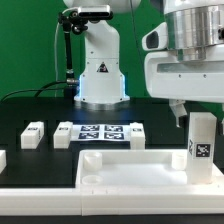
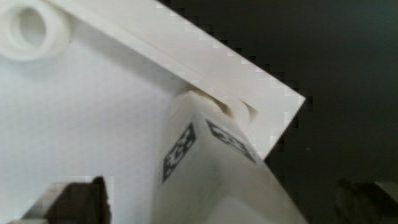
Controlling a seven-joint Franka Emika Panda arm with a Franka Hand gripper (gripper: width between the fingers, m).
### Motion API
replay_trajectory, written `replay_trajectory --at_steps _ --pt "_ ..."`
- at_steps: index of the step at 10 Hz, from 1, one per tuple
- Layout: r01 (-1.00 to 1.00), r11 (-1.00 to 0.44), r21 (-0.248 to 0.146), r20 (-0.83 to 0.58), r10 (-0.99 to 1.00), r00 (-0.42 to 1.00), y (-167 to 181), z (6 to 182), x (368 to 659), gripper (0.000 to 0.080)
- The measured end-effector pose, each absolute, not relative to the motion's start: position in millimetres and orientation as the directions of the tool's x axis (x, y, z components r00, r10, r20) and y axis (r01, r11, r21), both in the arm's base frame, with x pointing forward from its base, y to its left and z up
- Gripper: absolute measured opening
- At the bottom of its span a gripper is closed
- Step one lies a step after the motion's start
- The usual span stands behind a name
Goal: Assemble desk
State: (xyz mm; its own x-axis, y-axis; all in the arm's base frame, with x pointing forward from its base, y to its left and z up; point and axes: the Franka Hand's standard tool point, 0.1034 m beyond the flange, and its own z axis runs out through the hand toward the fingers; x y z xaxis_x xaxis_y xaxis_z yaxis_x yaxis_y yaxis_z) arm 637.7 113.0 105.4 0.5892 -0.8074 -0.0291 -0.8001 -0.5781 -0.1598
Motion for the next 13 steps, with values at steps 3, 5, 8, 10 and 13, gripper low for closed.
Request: replay_trajectory --at_steps 3,5,8,10,13 --pt "-0.676 -0.72 -0.158 0.003 -0.685 0.729 111.5 104.4 637.4 0.0648" --pt "-0.416 -0.901 -0.123 0.042 -0.423 0.905 109.1 105.5 638.5 0.0649" --pt "-0.182 -0.978 -0.102 0.072 -0.19 0.979 111.5 105.4 642.4 0.0649" --pt "-0.198 -0.975 -0.101 0.071 -0.205 0.976 110.6 105.4 642.5 0.0405" --pt "-0.393 -0.912 -0.112 0.05 -0.401 0.915 107.9 105.3 642.6 0.029"
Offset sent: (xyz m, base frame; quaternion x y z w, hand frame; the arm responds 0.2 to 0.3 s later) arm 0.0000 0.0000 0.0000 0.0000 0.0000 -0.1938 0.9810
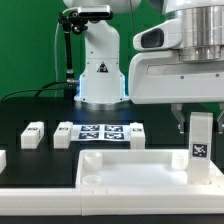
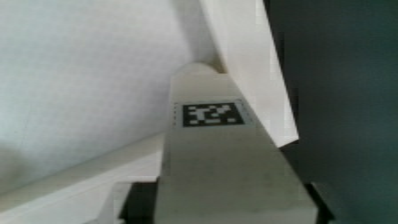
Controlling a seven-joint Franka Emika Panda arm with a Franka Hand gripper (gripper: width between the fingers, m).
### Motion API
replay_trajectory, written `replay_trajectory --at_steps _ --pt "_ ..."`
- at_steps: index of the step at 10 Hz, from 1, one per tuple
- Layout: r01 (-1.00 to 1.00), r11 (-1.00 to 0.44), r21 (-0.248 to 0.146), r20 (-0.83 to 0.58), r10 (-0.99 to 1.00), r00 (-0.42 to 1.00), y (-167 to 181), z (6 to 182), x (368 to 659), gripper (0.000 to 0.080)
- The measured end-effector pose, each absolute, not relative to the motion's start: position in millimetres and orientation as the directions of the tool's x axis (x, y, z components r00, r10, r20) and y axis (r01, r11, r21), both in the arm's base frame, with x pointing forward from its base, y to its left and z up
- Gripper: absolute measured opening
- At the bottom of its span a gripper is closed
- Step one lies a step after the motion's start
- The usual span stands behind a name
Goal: Assemble desk
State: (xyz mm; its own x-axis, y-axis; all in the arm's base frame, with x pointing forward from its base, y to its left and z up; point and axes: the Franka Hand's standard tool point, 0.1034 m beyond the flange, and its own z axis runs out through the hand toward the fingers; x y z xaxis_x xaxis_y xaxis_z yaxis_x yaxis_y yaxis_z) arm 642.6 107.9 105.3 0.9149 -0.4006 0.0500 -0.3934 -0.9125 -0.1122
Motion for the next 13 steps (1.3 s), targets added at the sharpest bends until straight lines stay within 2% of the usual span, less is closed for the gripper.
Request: replay_trajectory --at_steps 2,5,6,7,13 --pt "-0.62 -0.776 -0.118 0.022 -0.626 0.78 106.1 105.3 643.2 0.029" --pt "-0.903 -0.414 -0.116 -0.057 -0.905 0.423 102.1 107.3 642.1 0.029" --pt "-0.97 -0.222 -0.103 -0.102 -0.967 0.232 102.4 108.4 642.3 0.029" --pt "-0.989 -0.114 -0.094 -0.13 -0.983 0.126 101.9 108.0 641.7 0.029" --pt "-0.977 0.208 -0.043 -0.156 -0.968 -0.199 101.0 105.3 641.4 0.029"
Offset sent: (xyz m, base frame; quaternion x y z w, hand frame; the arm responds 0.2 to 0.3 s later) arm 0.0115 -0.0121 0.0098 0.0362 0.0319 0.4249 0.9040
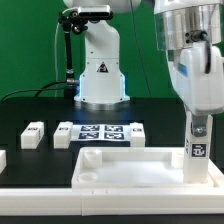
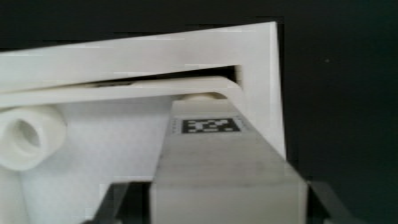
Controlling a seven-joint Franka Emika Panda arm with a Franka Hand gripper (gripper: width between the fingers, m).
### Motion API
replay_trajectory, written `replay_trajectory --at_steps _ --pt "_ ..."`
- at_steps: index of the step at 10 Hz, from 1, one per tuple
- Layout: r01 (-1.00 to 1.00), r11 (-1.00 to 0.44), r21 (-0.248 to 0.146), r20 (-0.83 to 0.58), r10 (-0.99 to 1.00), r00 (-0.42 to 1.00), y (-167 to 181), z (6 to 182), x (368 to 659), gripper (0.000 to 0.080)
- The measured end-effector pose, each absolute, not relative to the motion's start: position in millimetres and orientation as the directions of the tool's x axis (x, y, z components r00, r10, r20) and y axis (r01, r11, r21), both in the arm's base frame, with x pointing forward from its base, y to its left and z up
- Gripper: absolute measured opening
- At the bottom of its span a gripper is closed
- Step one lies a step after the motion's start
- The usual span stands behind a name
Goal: Assemble desk
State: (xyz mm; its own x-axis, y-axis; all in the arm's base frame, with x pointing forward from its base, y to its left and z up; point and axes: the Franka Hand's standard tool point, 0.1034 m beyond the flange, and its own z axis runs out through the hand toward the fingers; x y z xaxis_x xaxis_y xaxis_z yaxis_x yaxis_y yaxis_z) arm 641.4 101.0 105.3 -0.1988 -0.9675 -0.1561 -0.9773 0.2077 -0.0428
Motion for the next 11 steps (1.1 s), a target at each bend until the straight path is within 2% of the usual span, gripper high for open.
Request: replay_trajectory --at_steps 3,5,6,7,8,11 --pt "-0.951 0.307 -0.029 -0.16 -0.941 -0.299 102.5 104.9 641.5 0.029" --pt "-0.951 0.307 -0.031 -0.159 -0.941 -0.299 102.7 104.6 641.6 0.029" --pt "-0.952 0.303 -0.031 -0.159 -0.942 -0.294 102.7 104.6 641.6 0.052" --pt "-0.953 0.302 -0.031 -0.159 -0.943 -0.293 102.8 104.6 641.6 0.052" --pt "-0.953 0.301 -0.032 -0.159 -0.943 -0.292 102.8 104.6 641.6 0.0631" --pt "-0.954 0.299 -0.032 -0.159 -0.944 -0.29 102.8 104.6 641.6 0.0644"
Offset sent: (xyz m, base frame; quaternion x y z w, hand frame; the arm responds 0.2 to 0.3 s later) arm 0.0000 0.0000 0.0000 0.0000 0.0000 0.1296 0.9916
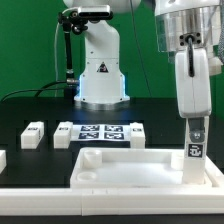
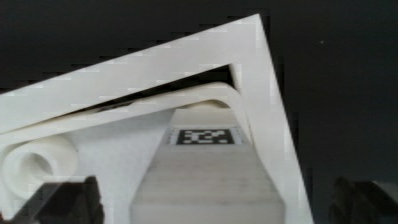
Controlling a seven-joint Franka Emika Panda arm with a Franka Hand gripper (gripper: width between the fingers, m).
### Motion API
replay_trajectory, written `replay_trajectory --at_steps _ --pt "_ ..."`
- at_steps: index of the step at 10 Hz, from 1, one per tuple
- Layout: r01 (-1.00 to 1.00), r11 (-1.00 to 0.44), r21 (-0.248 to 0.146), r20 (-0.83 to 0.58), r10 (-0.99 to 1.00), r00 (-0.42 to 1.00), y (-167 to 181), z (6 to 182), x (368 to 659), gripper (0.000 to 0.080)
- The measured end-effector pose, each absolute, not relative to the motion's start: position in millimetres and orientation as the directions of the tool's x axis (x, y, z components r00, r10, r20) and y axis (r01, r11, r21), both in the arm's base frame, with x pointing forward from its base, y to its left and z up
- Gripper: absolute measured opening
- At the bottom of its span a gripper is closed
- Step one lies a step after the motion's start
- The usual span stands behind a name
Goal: Assemble desk
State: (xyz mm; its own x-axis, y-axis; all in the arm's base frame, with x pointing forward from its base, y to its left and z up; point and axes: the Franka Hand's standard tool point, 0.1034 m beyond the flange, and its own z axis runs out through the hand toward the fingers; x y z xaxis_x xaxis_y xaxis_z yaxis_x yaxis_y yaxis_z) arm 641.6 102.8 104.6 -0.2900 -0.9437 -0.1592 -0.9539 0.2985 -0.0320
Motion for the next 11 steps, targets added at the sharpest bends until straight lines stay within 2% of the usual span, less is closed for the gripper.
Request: replay_trajectory --at_steps 2,5,10,11 --pt "-0.955 0.294 -0.035 -0.16 -0.945 -0.285 103 106.0 642 0.0649" --pt "-0.98 0.179 -0.091 -0.178 -0.971 -0.161 99 141.3 644 0.0649" --pt "-0.981 0.176 -0.086 -0.174 -0.972 -0.16 101 135.9 643 0.0649" --pt "-0.979 0.176 -0.101 -0.174 -0.972 -0.157 98 138.4 646 0.0649"
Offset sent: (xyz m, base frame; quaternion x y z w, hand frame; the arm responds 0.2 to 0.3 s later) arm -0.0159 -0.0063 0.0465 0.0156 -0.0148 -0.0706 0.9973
